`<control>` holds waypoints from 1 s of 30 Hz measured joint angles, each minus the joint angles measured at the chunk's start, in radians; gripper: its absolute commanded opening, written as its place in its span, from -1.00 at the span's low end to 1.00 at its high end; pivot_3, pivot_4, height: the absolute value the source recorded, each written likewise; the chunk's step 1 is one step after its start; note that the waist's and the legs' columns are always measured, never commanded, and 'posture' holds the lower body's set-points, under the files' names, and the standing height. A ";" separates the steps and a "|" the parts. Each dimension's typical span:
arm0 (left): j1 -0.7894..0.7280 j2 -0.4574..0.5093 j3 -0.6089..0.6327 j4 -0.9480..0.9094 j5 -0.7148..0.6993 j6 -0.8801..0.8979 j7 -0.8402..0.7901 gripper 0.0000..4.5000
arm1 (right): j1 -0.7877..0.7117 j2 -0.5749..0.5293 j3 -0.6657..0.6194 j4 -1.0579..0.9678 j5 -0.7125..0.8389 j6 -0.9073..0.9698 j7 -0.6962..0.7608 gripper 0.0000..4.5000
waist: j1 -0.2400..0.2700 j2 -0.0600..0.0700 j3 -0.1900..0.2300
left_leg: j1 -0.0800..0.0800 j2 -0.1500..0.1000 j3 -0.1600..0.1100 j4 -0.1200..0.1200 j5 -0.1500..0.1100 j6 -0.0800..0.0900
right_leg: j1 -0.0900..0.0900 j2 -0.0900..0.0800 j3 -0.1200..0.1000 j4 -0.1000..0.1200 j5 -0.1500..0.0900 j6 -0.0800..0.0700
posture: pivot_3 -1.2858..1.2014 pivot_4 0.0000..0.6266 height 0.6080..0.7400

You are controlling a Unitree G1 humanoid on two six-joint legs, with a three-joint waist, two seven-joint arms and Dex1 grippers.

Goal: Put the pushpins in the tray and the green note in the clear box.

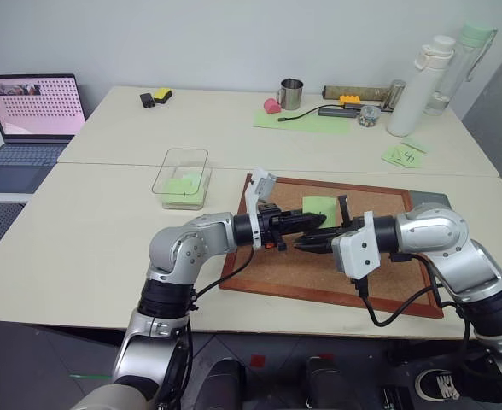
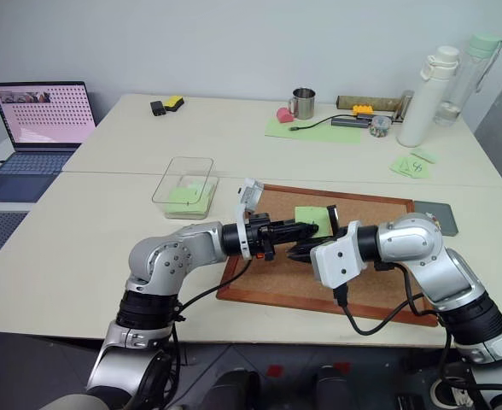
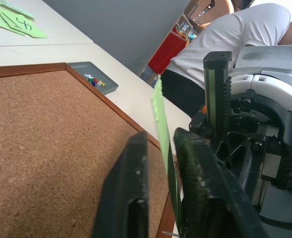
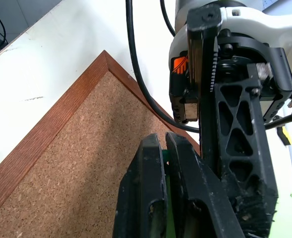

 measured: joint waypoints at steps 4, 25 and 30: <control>0.000 0.004 -0.011 0.000 0.000 -0.006 -0.005 -0.98 | -0.003 0.000 0.000 0.002 -0.002 -0.011 0.004 -1.00 | 0.000 0.000 0.000 | 0.000 0.000 0.000 0.000 0.000 0.000 | 0.000 0.000 0.000 0.000 0.000 0.000 | 0.03 -0.52 1.00; -0.053 0.017 -0.140 0.174 0.228 -0.283 -0.034 -0.98 | 0.159 0.018 -0.166 -0.159 0.022 0.244 -0.171 -1.00 | 0.016 0.000 0.000 | -0.001 0.000 0.000 0.000 0.000 0.000 | 0.000 0.000 0.000 0.000 0.000 0.000 | 0.03 -0.52 1.00; -0.091 0.012 -0.156 0.123 0.251 -0.348 -0.060 -0.98 | 0.236 0.114 -0.433 -0.167 0.122 0.579 -0.412 -1.00 | 0.025 0.000 0.000 | -0.001 0.000 0.000 0.000 0.000 0.000 | 0.000 -0.001 0.001 0.000 0.000 0.000 | 0.03 -0.52 1.00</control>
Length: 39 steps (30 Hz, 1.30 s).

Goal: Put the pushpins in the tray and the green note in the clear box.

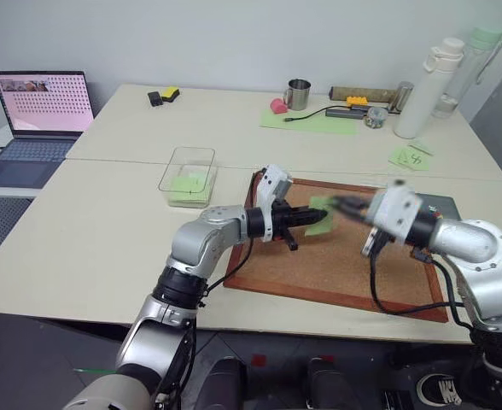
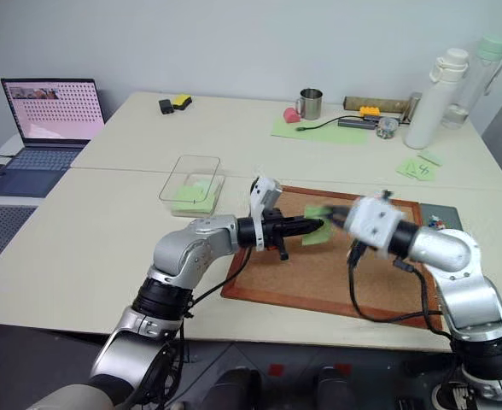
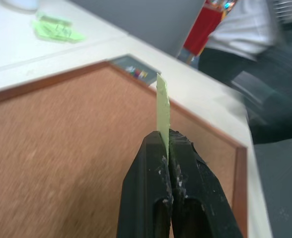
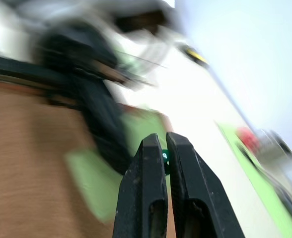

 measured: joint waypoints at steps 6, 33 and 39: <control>-0.012 -0.024 -0.110 -0.002 0.160 -0.238 0.002 -0.98 | -0.031 0.063 -0.213 0.218 0.041 0.174 -0.217 -1.00 | -0.002 0.000 0.000 | 0.000 0.000 0.002 -0.001 0.000 0.000 | 0.000 0.000 0.002 -0.001 0.000 0.000 | 0.03 -0.52 1.00; 0.113 -0.085 -0.178 -0.128 0.298 -0.273 0.119 -1.00 | -0.279 -0.037 -0.209 0.989 0.064 0.018 -0.177 0.01 | -0.029 0.004 -0.001 | 0.001 0.000 0.004 -0.001 0.000 0.001 | 0.000 0.001 0.003 0.000 0.000 0.001 | 0.03 -0.52 1.00; 0.067 -0.019 -0.008 -0.102 0.299 -0.230 0.240 -1.00 | -0.124 -0.029 -0.212 0.579 0.222 0.114 -0.050 0.01 | -0.033 0.004 -0.001 | 0.001 0.001 0.000 -0.002 0.000 0.001 | -0.001 0.003 0.001 0.001 0.000 0.001 | 0.03 -0.52 1.00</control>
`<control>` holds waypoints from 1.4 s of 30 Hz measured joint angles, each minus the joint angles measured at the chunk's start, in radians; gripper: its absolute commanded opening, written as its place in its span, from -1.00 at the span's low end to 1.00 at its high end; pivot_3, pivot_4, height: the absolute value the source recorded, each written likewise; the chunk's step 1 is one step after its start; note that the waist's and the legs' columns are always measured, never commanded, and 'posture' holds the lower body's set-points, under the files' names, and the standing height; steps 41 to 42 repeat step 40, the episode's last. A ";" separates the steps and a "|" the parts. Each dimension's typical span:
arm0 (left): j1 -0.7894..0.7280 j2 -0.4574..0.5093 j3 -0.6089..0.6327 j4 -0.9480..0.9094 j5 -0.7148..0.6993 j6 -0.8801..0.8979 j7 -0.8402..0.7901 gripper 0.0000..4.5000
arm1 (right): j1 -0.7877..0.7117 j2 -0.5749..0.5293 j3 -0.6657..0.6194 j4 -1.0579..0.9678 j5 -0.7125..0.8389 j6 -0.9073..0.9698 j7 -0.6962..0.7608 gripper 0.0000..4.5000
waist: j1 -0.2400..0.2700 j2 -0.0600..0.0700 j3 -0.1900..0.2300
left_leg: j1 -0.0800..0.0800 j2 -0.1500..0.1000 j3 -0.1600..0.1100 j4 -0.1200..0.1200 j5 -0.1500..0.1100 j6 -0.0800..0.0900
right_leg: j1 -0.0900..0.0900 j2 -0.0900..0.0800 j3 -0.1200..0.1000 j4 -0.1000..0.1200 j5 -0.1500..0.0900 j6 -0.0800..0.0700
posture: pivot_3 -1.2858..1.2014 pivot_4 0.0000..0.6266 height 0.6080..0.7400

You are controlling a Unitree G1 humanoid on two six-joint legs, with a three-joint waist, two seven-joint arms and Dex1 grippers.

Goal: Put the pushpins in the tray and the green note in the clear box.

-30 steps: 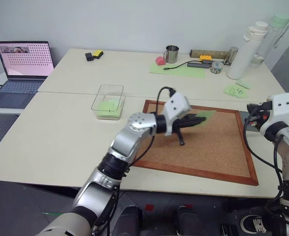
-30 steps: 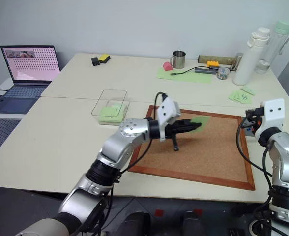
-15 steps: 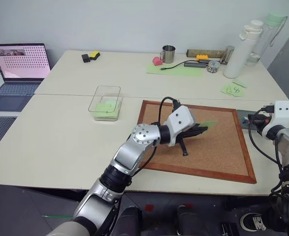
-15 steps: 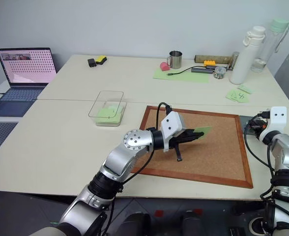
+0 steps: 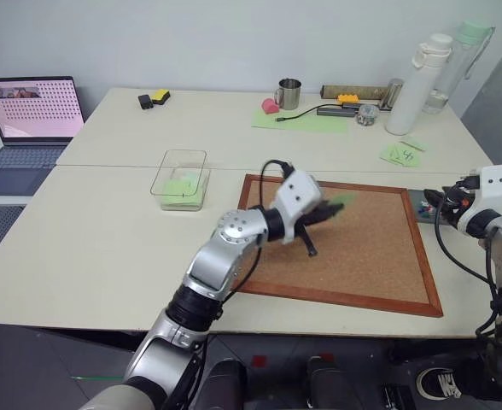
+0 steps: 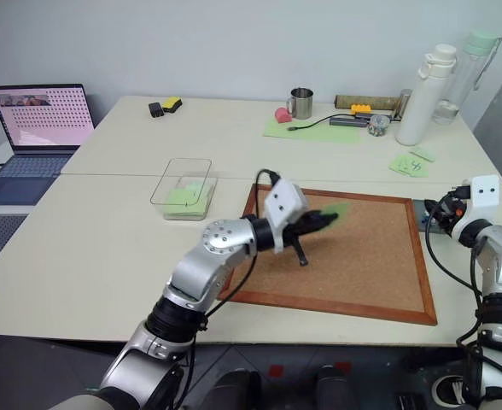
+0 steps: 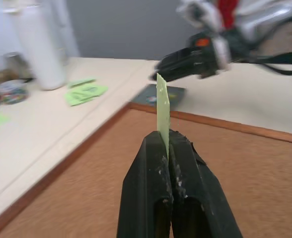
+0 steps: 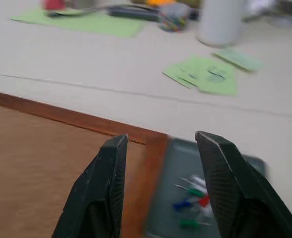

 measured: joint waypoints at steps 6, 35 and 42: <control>-0.068 0.127 0.247 0.142 0.040 0.026 0.224 -1.00 | 0.134 0.066 0.029 -0.612 0.331 0.293 -0.047 0.01 | 0.004 0.000 0.000 | 0.000 0.000 -0.003 0.001 0.000 0.000 | 0.000 0.000 -0.003 0.001 0.000 0.000 | 0.03 -0.52 1.00; 0.013 0.310 0.084 0.112 0.018 -0.033 -0.128 -0.12 | 0.297 -0.004 0.052 -0.863 0.414 0.379 -0.250 0.03 | 0.016 -0.005 0.002 | -0.001 -0.001 0.001 -0.002 0.000 0.000 | 0.000 -0.003 -0.001 -0.002 0.000 0.000 | 0.03 -0.52 1.00; 0.208 0.426 0.053 -0.065 -0.081 0.061 -0.318 -0.12 | 0.370 -0.034 0.050 -0.844 0.358 0.366 -0.240 0.03 | 0.008 -0.005 0.002 | -0.001 0.001 -0.001 0.000 0.000 0.000 | 0.000 -0.002 -0.002 -0.001 -0.001 -0.003 | 0.03 -0.52 1.00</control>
